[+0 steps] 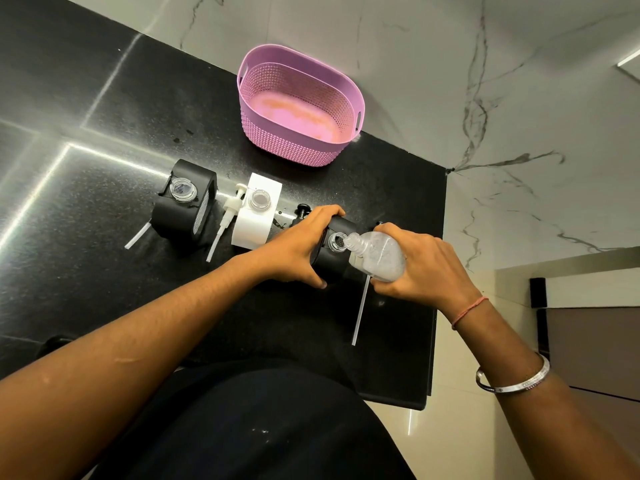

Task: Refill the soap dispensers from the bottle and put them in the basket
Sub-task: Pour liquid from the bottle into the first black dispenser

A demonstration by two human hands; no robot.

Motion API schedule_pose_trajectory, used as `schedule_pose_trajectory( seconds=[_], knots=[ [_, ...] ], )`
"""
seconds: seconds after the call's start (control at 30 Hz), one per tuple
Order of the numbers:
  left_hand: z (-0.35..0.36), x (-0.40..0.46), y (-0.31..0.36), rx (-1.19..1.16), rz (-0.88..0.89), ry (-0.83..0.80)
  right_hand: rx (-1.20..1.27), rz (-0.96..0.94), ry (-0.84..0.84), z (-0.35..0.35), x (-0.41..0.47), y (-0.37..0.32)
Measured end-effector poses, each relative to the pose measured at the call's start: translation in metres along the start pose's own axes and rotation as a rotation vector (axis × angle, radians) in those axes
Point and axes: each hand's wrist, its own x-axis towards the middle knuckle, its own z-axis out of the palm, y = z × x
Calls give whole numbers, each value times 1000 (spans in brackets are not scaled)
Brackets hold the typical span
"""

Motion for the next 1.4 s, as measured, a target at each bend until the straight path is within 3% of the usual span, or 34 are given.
schedule_pose_trajectory(
  seconds=[1.4],
  knots=[
    [0, 1, -2, -4, 6, -12, 19, 4, -4, 2, -1, 2]
  ],
)
